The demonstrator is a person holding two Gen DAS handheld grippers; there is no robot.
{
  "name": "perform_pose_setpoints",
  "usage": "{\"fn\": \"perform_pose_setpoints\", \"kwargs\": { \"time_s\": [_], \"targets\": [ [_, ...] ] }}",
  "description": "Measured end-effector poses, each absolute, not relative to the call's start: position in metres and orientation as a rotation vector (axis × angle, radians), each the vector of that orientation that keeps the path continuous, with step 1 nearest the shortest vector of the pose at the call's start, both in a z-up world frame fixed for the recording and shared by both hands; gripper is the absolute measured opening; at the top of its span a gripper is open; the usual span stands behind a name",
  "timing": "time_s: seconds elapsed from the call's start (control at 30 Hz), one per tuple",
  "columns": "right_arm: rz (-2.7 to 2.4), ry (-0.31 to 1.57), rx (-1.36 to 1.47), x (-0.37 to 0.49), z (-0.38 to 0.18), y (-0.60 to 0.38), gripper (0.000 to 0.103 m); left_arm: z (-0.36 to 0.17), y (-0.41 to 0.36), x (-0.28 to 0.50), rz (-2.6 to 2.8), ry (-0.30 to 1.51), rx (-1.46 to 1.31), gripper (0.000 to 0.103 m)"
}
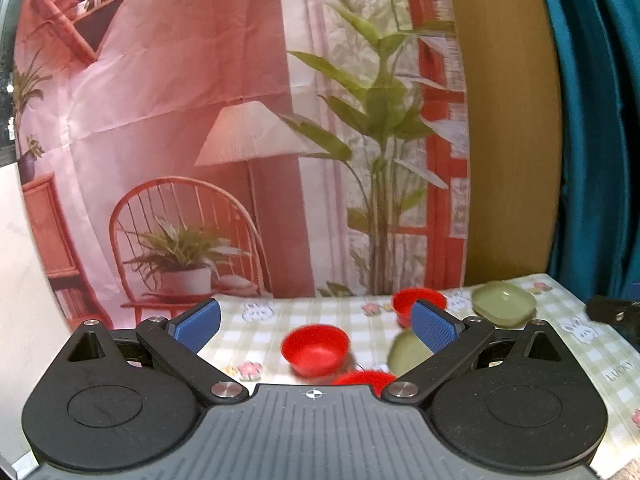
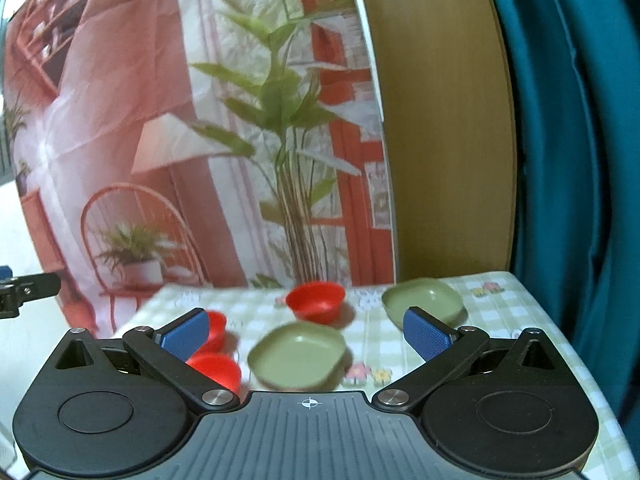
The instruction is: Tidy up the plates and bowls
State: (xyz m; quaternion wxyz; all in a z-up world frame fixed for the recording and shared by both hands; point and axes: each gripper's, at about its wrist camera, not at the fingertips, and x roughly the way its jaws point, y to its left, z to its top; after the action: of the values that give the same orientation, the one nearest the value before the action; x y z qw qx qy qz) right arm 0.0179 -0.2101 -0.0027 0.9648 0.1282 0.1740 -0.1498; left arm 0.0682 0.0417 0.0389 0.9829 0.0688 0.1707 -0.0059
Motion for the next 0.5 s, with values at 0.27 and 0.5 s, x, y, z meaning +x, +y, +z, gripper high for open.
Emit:
{"fn": "perform_pose_setpoints", "kwargs": {
  "time_s": [0.27,0.5],
  "targets": [
    [-0.307,0.349,0.262,0.073,-0.005,-0.220,0.103,0.042,0.068,0.123,0.010,0.364,0.146,0.102],
    [-0.280,0.398,0.295,0.120,-0.016,-0.217,0.103,0.038,0.096,0.166,-0.003,0.397,0.112,0.085]
  ]
}}
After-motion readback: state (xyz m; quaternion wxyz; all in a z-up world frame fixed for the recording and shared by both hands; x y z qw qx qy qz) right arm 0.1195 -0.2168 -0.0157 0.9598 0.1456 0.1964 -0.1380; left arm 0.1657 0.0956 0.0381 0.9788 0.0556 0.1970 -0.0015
